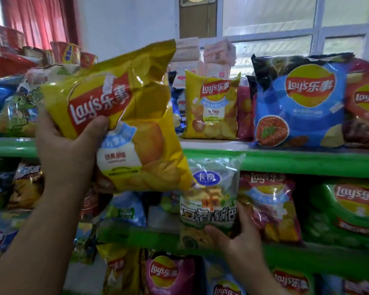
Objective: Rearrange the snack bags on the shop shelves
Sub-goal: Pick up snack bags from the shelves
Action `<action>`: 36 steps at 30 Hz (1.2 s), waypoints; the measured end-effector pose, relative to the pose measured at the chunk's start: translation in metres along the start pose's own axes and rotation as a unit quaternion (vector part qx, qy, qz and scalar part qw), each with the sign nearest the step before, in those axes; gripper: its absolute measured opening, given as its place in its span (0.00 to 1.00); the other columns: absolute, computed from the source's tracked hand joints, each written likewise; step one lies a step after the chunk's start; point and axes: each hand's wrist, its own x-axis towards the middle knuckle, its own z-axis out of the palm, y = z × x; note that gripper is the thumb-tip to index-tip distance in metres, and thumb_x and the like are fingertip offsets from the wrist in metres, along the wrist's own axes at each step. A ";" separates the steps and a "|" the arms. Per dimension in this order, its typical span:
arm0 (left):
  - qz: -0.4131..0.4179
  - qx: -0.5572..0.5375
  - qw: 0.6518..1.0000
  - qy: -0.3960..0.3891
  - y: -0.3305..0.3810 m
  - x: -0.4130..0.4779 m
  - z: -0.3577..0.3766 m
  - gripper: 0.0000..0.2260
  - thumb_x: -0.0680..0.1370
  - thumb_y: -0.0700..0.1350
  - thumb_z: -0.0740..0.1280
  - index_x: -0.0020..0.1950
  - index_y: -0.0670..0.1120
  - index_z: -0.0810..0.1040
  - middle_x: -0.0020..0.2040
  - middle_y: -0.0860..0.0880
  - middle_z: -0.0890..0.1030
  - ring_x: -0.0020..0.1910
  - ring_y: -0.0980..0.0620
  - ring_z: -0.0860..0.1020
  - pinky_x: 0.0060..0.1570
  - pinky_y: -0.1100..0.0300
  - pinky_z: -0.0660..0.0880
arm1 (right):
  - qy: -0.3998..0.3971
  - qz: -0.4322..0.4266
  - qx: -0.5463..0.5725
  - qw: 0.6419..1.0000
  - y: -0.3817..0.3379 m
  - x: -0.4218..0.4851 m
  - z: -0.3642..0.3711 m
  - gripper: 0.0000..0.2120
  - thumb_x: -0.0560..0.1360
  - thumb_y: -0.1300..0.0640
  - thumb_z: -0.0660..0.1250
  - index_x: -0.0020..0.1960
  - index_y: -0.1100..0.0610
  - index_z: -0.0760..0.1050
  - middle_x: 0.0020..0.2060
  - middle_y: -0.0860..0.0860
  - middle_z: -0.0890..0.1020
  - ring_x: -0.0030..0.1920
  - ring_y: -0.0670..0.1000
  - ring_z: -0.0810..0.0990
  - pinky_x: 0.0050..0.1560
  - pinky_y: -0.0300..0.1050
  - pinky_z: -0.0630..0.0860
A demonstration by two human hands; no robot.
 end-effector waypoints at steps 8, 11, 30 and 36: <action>-0.038 -0.042 0.997 -0.057 0.051 0.031 0.088 0.27 0.65 0.59 0.77 0.59 0.50 0.75 0.49 0.56 0.83 0.45 0.63 0.83 0.42 0.61 0.80 | -0.005 0.054 -0.049 0.997 0.033 -0.001 0.022 0.34 0.58 0.52 0.82 0.58 0.35 0.72 0.57 0.45 0.80 0.56 0.46 0.80 0.58 0.52 0.79; -0.070 -0.046 0.993 -0.085 0.057 0.041 0.125 0.32 0.62 0.61 0.78 0.60 0.50 0.74 0.49 0.57 0.83 0.44 0.61 0.83 0.43 0.54 0.82 | -0.007 0.066 -0.051 0.997 0.034 -0.002 0.030 0.36 0.60 0.54 0.82 0.63 0.41 0.72 0.57 0.44 0.80 0.56 0.45 0.80 0.59 0.50 0.78; -0.149 0.046 0.961 -0.229 -0.026 0.040 0.239 0.42 0.66 0.59 0.78 0.73 0.47 0.63 0.63 0.50 0.79 0.60 0.49 0.78 0.64 0.47 0.73 | 0.031 0.101 0.027 0.994 0.017 0.044 0.048 0.26 0.71 0.56 0.76 0.64 0.42 0.69 0.55 0.41 0.80 0.55 0.42 0.79 0.54 0.43 0.80; -0.188 0.064 0.943 -0.267 -0.044 0.041 0.238 0.46 0.67 0.58 0.78 0.76 0.48 0.57 0.67 0.47 0.76 0.64 0.46 0.75 0.67 0.46 0.71 | 0.038 0.103 0.028 0.994 0.021 0.050 0.051 0.27 0.71 0.56 0.76 0.62 0.40 0.68 0.53 0.39 0.80 0.53 0.38 0.78 0.51 0.37 0.78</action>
